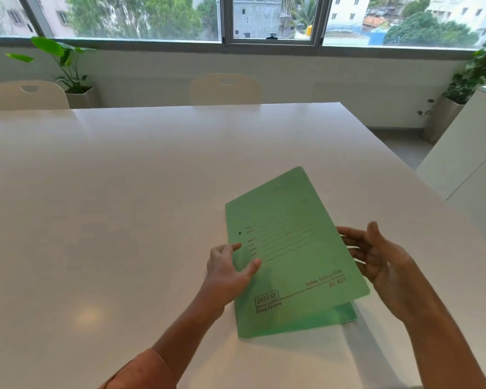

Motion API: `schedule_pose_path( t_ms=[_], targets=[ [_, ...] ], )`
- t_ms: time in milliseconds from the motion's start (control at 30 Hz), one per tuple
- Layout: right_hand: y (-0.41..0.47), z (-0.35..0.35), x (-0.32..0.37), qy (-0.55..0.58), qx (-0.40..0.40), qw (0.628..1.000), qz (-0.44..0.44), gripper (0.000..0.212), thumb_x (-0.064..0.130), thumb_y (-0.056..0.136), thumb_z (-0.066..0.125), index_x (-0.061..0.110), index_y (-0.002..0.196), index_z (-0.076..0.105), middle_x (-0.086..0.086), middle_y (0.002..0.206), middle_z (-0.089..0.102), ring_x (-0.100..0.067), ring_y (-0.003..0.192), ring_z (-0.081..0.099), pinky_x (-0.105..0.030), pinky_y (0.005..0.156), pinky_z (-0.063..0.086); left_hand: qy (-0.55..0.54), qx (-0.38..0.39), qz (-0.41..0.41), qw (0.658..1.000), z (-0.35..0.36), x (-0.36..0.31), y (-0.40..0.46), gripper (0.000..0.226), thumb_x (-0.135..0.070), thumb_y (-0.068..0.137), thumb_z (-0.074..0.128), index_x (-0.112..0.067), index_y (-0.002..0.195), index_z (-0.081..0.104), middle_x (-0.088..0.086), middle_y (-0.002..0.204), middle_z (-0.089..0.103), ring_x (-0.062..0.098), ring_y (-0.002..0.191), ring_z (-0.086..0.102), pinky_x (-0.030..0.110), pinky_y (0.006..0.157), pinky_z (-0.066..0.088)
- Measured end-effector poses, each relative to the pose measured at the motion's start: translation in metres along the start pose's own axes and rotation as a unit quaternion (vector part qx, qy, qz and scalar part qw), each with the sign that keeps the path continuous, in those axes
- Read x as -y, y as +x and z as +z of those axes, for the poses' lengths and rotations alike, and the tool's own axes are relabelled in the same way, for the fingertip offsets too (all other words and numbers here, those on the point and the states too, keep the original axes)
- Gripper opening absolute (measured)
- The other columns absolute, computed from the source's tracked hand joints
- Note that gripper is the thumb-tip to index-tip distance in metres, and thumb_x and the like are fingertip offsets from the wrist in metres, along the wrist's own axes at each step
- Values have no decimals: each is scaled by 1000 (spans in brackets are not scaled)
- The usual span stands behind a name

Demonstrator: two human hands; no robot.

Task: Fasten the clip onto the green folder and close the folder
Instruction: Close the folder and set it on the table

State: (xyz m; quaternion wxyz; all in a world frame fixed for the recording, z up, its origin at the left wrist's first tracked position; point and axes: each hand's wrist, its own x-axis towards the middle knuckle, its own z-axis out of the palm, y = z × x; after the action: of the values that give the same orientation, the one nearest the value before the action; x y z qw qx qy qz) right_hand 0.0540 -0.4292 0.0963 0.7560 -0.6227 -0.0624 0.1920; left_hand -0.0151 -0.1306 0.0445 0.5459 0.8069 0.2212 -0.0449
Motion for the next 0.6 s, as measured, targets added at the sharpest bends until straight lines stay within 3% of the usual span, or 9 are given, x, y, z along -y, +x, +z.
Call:
schedule_pose_path(
  t_ms=[100, 167, 200, 267, 333, 433, 500, 600],
  targets=[
    [-2, -11, -12, -104, -75, 992, 5, 48, 51, 84, 78, 22, 122, 75, -5, 109, 80, -27, 99, 77, -27, 70, 64, -14, -18, -31, 999, 2, 4, 3, 78, -45, 86, 78, -20, 151, 41, -1, 138, 38, 25, 128, 53, 51, 105, 53],
    [-1, -16, -31, -217, -125, 968, 25, 51, 34, 79, 85, 21, 126, 71, 1, 98, 80, -19, 90, 78, -26, 66, 64, -39, -27, -47, 998, 3, 4, 5, 83, -40, 87, 79, -18, 153, 35, 4, 141, 43, 27, 124, 59, 49, 101, 56],
    [-1, -16, -41, -272, -139, 952, 35, 53, 28, 79, 87, 19, 129, 70, 1, 95, 79, -18, 85, 78, -27, 65, 64, -61, -29, -54, 996, 4, 3, 6, 86, -36, 88, 79, -17, 156, 30, 5, 140, 47, 25, 121, 62, 45, 96, 58],
    [-2, -16, -59, -357, -142, 922, 42, 58, 21, 79, 89, 15, 133, 68, 1, 99, 75, -18, 85, 74, -29, 68, 63, -127, -28, -72, 989, 7, -2, 7, 90, -28, 92, 77, -12, 160, 20, 4, 126, 58, 16, 104, 69, 25, 72, 61],
    [-3, -15, -72, -419, -140, 897, 30, 70, 20, 78, 91, 10, 141, 62, 2, 107, 68, -19, 94, 68, -32, 79, 60, -188, -25, -92, 978, 8, -6, 8, 78, -21, 95, 74, -4, 156, 28, 6, 114, 68, 13, 89, 73, 16, 56, 56],
    [-4, -13, -83, -458, -162, 874, 3, 84, 20, 74, 93, 6, 147, 53, 3, 110, 59, -18, 100, 59, -15, 79, 47, -207, -12, -86, 974, 15, -5, 8, 35, -14, 97, 71, -2, 128, 60, 12, 111, 77, 15, 86, 78, 20, 64, 60],
    [-5, -11, -86, -460, -175, 871, -4, 86, 20, 73, 94, 4, 147, 53, 3, 110, 57, -16, 99, 57, -7, 75, 40, -205, -15, -75, 976, 18, -2, 8, 30, -10, 96, 71, -4, 124, 61, 8, 108, 76, 12, 85, 77, 21, 65, 60],
    [-7, -9, -89, -448, -183, 875, -15, 85, 21, 73, 95, 6, 146, 55, 7, 108, 58, -8, 91, 57, -5, 70, 44, -205, -15, -53, 977, 22, 3, 9, 37, -7, 97, 69, -14, 129, 52, 4, 110, 72, 6, 78, 77, 21, 62, 60]
  ],
)
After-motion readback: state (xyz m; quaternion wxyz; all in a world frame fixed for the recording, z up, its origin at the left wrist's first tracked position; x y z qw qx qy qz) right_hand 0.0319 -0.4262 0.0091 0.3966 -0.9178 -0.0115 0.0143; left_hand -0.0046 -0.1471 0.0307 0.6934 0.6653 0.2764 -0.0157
